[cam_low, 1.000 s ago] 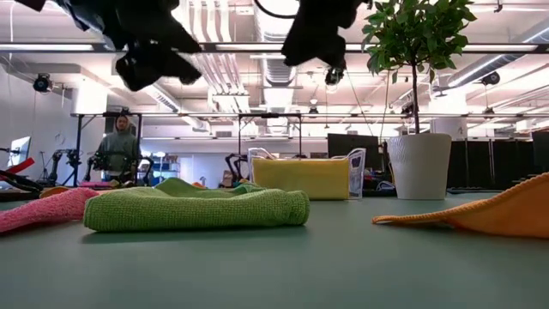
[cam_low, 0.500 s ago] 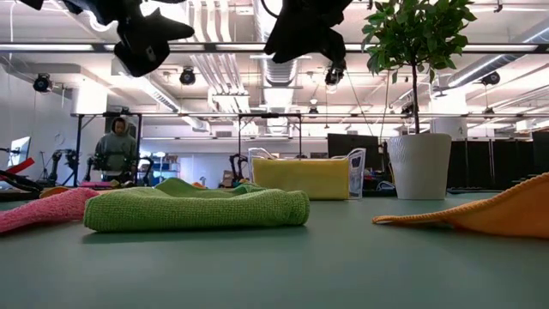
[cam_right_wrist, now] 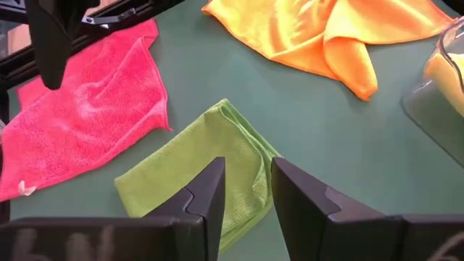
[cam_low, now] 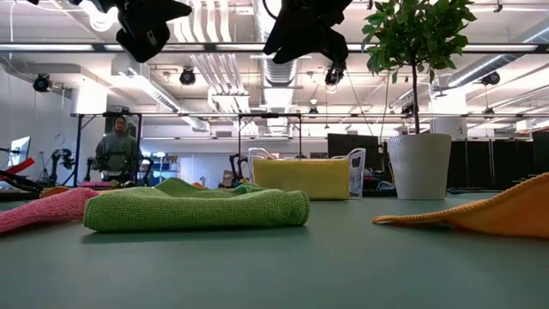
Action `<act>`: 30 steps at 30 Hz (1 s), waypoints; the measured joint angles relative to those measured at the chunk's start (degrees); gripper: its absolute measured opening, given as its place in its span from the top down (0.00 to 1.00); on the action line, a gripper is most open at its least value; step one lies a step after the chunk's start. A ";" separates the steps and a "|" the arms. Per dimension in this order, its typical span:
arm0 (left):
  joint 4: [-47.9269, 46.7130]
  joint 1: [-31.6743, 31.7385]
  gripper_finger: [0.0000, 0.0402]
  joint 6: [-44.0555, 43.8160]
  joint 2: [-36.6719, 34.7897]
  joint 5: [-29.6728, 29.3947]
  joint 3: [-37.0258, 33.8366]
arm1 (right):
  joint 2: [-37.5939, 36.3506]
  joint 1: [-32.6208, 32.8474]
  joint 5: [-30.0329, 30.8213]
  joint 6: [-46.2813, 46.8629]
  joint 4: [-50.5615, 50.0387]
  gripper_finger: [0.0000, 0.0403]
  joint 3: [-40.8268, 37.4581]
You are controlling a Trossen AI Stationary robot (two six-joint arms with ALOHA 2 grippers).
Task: Fold microfiber towels
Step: Put the folded green towel into the transparent bin
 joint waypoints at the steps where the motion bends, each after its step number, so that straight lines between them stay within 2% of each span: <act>1: -0.01 0.00 0.62 0.77 -0.20 -0.27 -0.01 | 0.00 0.07 0.00 0.00 -0.02 0.75 0.00; 11: 0.00 0.00 0.62 1.09 -0.13 -4.19 -0.17 | 0.02 0.11 -0.02 -1.58 -0.74 0.75 0.00; 18: 0.07 0.02 0.62 1.07 -0.12 -4.68 -0.17 | 0.02 0.11 -0.02 -3.59 -0.73 0.75 0.00; 23: -0.05 0.02 0.62 0.00 0.55 -7.59 -1.15 | 0.02 0.11 -0.02 -3.67 -0.70 0.75 0.00; 30: 1.24 0.02 0.62 -0.97 1.00 -8.00 -1.14 | 0.04 0.11 -0.55 -3.73 -0.70 0.75 0.00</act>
